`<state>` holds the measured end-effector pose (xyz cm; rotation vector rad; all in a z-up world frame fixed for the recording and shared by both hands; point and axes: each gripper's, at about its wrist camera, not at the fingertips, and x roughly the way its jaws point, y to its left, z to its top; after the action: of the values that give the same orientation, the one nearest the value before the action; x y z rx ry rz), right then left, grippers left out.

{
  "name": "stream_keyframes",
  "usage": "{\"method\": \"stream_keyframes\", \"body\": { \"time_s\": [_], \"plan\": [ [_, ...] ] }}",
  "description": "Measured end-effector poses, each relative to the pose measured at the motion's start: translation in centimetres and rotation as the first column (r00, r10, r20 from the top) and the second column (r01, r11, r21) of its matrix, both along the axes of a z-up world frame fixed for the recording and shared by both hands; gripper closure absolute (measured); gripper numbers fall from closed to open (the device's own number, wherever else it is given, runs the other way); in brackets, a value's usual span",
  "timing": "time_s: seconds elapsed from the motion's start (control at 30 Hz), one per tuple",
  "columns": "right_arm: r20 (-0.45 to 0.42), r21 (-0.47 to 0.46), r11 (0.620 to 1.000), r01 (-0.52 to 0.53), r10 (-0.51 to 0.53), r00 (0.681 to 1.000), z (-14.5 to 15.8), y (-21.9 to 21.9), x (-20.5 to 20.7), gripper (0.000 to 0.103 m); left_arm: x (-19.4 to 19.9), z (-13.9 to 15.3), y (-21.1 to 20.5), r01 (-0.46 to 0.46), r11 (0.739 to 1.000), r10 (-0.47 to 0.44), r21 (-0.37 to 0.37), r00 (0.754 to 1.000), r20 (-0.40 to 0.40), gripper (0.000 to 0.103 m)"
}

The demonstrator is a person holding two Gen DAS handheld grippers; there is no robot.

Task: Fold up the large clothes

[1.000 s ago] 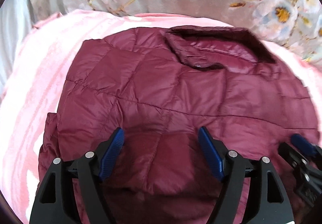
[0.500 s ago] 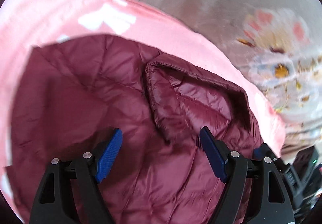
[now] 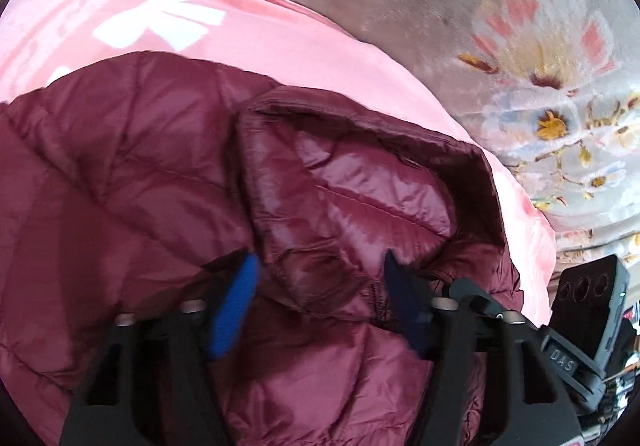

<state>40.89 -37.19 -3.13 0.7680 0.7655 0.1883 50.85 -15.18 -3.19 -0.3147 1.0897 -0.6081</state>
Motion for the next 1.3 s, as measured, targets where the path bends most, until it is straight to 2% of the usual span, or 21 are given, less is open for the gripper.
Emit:
{"method": "stream_keyframes", "body": {
  "time_s": [0.03,0.07,0.1,0.13,0.17,0.3,0.4,0.5,0.7,0.77,1.1,1.3],
  "plan": [
    [0.021,-0.017,1.000,0.004,-0.004,1.000,0.5,0.2,-0.2,0.094,-0.1,0.2,-0.1,0.002,1.000,-0.002,0.012,1.000,0.011,0.073],
    [0.049,-0.050,0.999,0.014,-0.012,0.999,1.1,0.6,-0.7,0.095,-0.1,0.3,-0.3,0.004,1.000,-0.004,0.022,1.000,0.023,0.084],
    [0.074,-0.097,0.995,0.030,-0.023,0.997,1.7,0.9,-1.4,0.096,-0.3,0.6,-0.3,0.006,0.999,-0.008,0.033,0.999,0.042,0.087],
    [0.087,-0.128,0.991,0.036,-0.025,0.996,2.1,1.1,-1.8,0.097,-0.5,0.8,-0.2,0.003,0.999,-0.007,0.048,0.998,0.069,0.094],
    [0.095,-0.176,0.983,0.047,-0.030,0.995,2.3,1.4,-2.4,0.097,-0.7,0.9,0.0,-0.008,0.998,0.003,0.057,0.996,0.087,0.095],
    [0.054,-0.355,0.932,0.071,-0.055,0.997,0.8,1.8,-3.7,0.097,-1.5,-0.2,0.5,-0.008,0.990,-0.013,0.140,0.989,0.150,0.096],
    [-0.001,-0.367,0.927,0.070,-0.076,0.997,-1.4,0.7,-4.0,0.097,-1.9,-1.8,0.8,-0.009,0.986,-0.020,0.165,0.985,0.171,0.095],
    [-0.021,-0.350,0.935,0.061,-0.072,0.997,-2.8,0.1,-4.4,0.098,-2.6,-2.1,0.8,-0.014,0.983,-0.028,0.185,0.975,0.222,0.093],
    [-0.008,-0.437,0.897,0.071,-0.083,0.996,-3.0,1.0,-4.1,0.100,-4.0,-2.2,-1.0,-0.048,0.946,-0.066,0.320,0.939,0.336,0.089],
    [-0.007,-0.429,0.900,0.071,-0.082,0.997,-3.1,0.9,-4.5,0.100,-4.1,-2.3,-1.1,-0.059,0.939,-0.067,0.339,0.935,0.349,0.088],
    [-0.003,-0.402,0.913,0.074,-0.082,0.997,-3.6,0.6,-4.6,0.099,-4.1,-2.3,-1.0,-0.064,0.936,-0.068,0.345,0.932,0.357,0.087],
    [-0.010,-0.345,0.931,0.121,-0.133,0.991,-2.8,-0.8,-6.4,0.093,-4.0,-2.2,-0.7,-0.067,0.942,-0.058,0.329,0.934,0.354,0.085]
  ]
}}
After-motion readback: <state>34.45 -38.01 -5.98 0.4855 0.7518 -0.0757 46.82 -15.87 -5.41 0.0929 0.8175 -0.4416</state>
